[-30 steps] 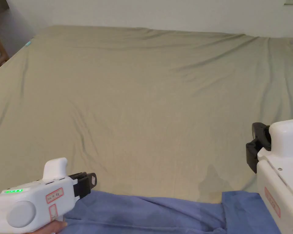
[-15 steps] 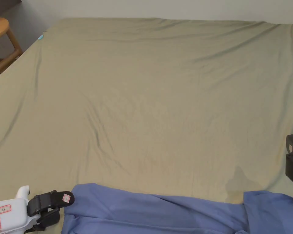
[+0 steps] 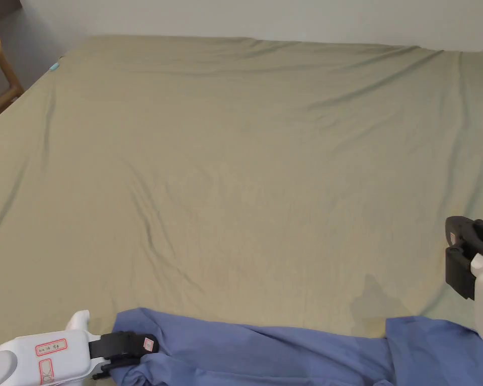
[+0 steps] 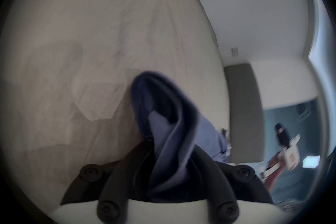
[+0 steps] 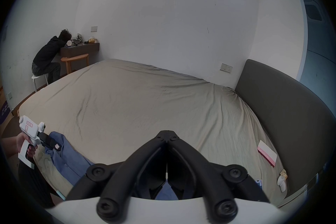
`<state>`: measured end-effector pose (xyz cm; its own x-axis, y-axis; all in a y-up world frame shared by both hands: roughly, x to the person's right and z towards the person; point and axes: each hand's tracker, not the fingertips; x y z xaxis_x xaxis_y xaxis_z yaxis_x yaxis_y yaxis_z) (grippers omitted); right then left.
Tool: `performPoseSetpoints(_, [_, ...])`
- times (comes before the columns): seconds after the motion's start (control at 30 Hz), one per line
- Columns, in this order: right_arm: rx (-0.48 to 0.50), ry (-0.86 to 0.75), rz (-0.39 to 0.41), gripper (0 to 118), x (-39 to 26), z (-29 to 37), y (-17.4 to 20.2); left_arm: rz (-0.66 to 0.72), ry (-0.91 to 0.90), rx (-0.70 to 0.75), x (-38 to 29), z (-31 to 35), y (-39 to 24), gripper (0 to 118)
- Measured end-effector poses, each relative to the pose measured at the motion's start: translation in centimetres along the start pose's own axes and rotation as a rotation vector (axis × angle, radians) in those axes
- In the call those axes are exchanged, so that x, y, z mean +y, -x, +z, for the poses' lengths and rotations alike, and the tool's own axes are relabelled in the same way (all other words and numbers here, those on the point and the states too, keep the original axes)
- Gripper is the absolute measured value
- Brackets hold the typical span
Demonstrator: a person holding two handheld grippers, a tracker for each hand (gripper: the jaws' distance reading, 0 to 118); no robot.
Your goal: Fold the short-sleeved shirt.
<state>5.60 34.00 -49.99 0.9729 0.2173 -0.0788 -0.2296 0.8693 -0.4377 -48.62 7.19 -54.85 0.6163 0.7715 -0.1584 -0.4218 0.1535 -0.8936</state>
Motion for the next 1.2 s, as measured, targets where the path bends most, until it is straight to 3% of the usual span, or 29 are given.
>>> performPoseSetpoints(0.03, [-0.002,0.0,0.001,2,0.0,0.0,-0.1,-0.067,-0.009,0.062,-1.7,-0.3,-4.2,11])
performPoseSetpoints(0.17, [-0.013,0.003,-0.001,2,0.0,0.2,-0.4,-0.251,-0.066,0.191,-1.6,1.5,-7.3,11])
performPoseSetpoints(0.4, [-0.02,0.002,-0.009,2,-0.1,0.5,-0.4,-0.246,-0.142,0.178,-0.5,4.1,-8.6,11])
performPoseSetpoints(0.67, [-0.031,0.005,-0.01,1,-0.2,0.8,-0.6,-0.213,-0.295,0.31,1.7,8.5,-6.5,11])
performPoseSetpoints(0.8, [-0.037,0.002,-0.019,2,0.0,0.9,-0.8,-0.265,-0.304,0.365,1.0,10.3,-9.2,11])
performPoseSetpoints(0.97, [-0.029,-0.003,-0.023,2,0.1,1.1,-0.5,-0.381,-0.216,0.469,-1.2,8.3,-14.9,11])
performPoseSetpoints(1.2, [-0.009,-0.01,-0.012,1,-0.1,1.9,-0.2,-0.454,-0.094,0.405,-4.0,-0.1,-19.5,12])
